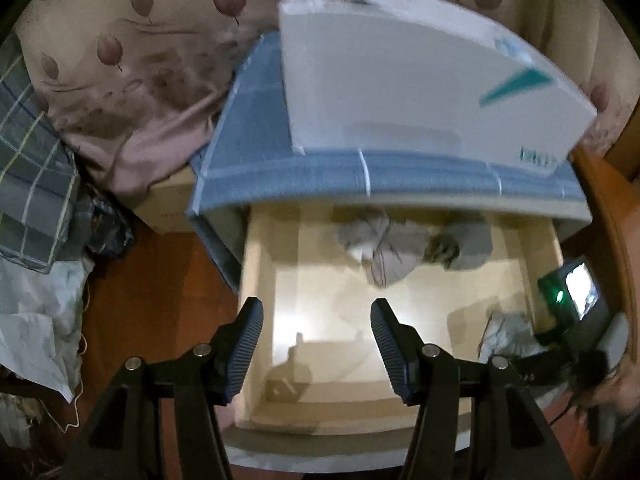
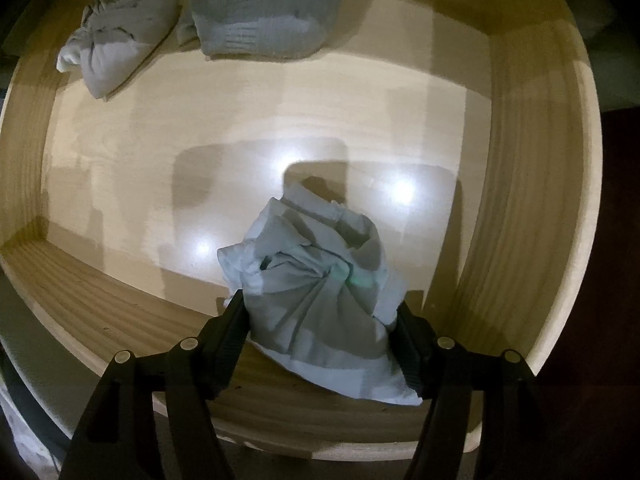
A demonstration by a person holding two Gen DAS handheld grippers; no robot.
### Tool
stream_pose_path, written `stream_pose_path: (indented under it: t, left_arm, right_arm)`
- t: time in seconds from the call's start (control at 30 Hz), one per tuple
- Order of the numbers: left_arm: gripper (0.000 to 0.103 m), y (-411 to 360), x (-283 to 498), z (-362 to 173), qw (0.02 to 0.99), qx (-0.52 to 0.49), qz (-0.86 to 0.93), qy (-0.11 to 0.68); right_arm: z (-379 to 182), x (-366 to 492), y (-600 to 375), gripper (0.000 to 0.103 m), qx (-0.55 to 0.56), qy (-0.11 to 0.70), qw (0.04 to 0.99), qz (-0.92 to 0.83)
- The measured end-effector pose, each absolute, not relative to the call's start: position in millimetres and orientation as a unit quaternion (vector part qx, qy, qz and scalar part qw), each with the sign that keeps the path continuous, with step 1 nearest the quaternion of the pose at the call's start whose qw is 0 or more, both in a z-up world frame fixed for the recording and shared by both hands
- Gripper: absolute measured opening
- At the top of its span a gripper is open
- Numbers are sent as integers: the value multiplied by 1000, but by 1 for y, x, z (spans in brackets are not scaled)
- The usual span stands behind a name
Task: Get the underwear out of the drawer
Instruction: 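Move the open left tool back over the drawer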
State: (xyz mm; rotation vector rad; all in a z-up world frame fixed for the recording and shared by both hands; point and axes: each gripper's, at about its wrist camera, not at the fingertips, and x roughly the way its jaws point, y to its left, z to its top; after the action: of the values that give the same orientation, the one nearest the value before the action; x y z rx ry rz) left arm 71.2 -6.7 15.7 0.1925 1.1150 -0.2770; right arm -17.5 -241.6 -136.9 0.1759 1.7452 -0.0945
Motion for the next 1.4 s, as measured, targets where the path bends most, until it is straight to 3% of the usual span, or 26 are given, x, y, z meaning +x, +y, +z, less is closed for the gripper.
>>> stream_pose_path:
  t: [0.43,0.8,1.07,1.4]
  left_arm:
    - [57,-3,57,-40,811,60,-126,568]
    - [57,-5,51,-49,818,80,-99,561]
    - [57,4,51,-47,823,54,-89,558]
    - [57,13,50,-42,836,45,-72,542]
  right_arm:
    - [-139,-8,-238,64,73,775,627,-40]
    - [-135,-6,-238,61,74,766,638,-33]
    - [-119,-14,-230,52,59,726,684,-39]
    - [-79,-28,-218,51,40,626,776,-72]
